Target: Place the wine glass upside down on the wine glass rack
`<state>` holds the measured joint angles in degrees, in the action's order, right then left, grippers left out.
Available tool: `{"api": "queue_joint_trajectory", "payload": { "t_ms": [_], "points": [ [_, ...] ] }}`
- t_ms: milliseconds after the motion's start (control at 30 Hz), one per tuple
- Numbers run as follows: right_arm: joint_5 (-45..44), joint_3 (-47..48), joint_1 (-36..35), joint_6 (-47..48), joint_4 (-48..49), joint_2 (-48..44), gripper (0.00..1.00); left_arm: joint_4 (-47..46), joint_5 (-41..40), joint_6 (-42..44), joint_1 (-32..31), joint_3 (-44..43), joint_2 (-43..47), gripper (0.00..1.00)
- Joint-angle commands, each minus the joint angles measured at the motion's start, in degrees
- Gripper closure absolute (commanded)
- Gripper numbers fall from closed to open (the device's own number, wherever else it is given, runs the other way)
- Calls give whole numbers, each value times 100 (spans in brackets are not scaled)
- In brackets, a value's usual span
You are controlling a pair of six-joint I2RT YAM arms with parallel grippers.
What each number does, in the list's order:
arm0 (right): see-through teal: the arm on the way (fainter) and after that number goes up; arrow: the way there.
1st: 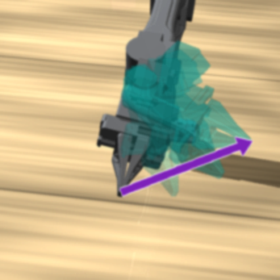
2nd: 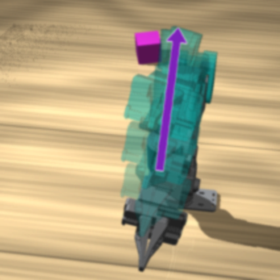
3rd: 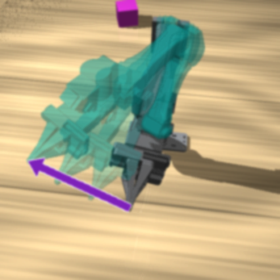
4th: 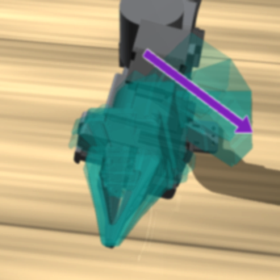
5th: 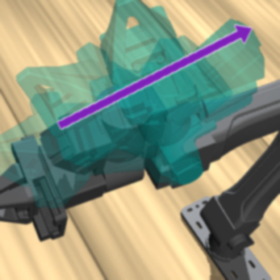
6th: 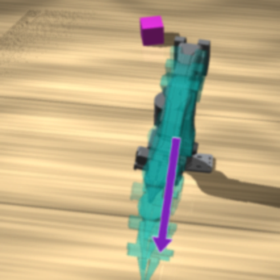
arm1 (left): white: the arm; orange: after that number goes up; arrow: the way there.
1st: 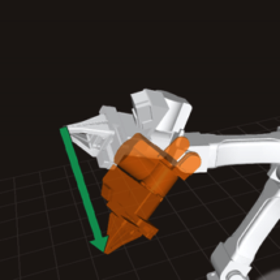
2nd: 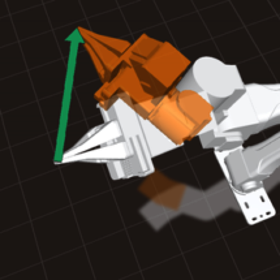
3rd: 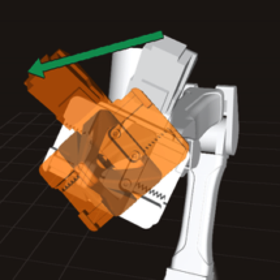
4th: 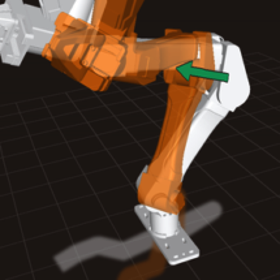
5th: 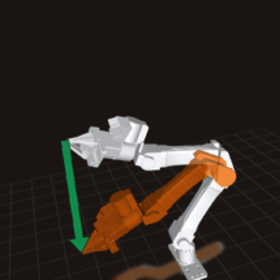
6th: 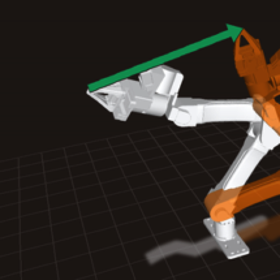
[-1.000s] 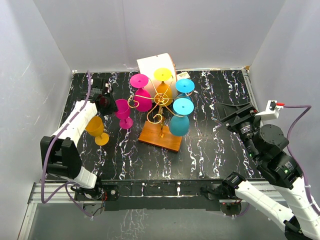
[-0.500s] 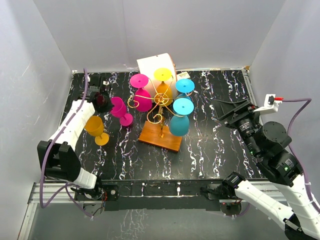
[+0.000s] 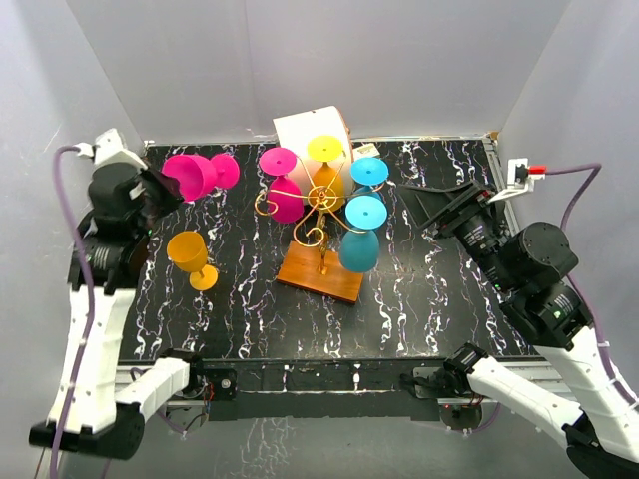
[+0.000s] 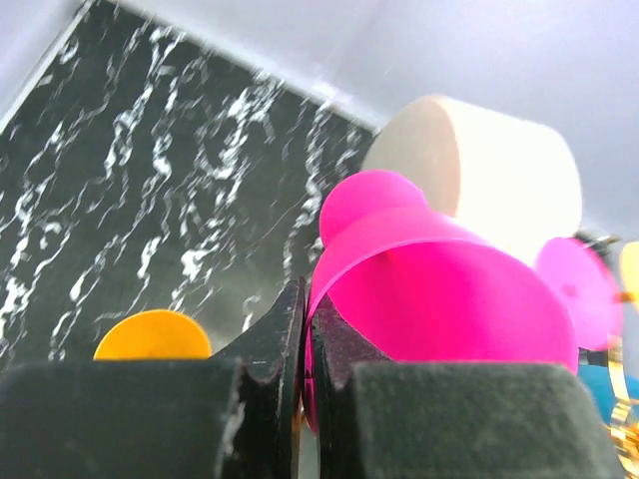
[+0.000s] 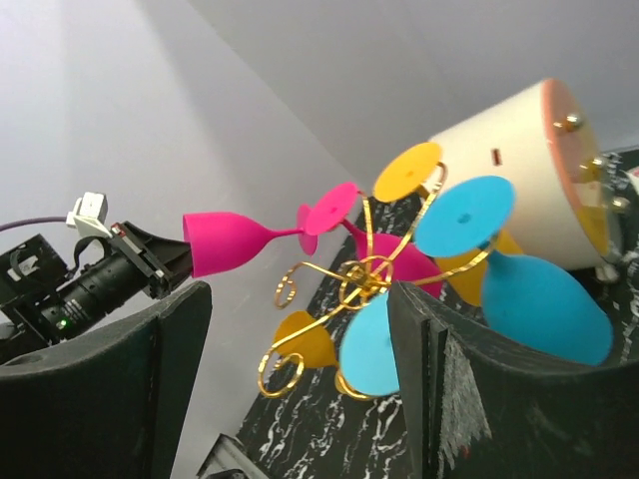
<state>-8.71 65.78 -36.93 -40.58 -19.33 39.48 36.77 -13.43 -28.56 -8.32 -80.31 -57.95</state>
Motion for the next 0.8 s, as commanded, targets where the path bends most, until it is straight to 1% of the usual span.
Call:
{"api": "queue_joint_trajectory", "payload": {
  "t_ms": [0, 133, 267, 333, 433, 500, 633, 700, 767],
  "points": [
    [764, 222, -25, -41, 1175, 191, 30, -873, 483, -141, 14, 122, 524, 100],
    [828, 128, -23, -534, 1708, 457, 33, -1443, 1074, -213, 15, -78, 757, 100],
    [916, -92, -23, -1133, 2518, 735, 36, -1913, 1696, -204, 14, -341, 871, 100],
    [972, -161, -21, -1477, 2960, 907, 37, -2260, 1926, -358, 9, -300, 972, 100],
    [987, -129, -27, -1970, 3504, 1219, 38, -2864, 2234, -676, 12, -18, 1188, 100],
    [1114, -113, -25, -1958, 4109, 1549, 37, -3183, 2340, -849, 14, 101, 1289, 100],
    [1030, 581, -30, -1535, 3335, 2031, 35, -2836, 2297, -805, 8, -549, 1172, 100],
    [1137, 744, -27, -1688, 3181, 2195, 34, -3084, 2355, -925, 14, -475, 1185, 100],
    [1411, 805, -33, -1921, 3281, 2317, 34, -3304, 2339, -1030, 14, -344, 1198, 100]
  ]
}}
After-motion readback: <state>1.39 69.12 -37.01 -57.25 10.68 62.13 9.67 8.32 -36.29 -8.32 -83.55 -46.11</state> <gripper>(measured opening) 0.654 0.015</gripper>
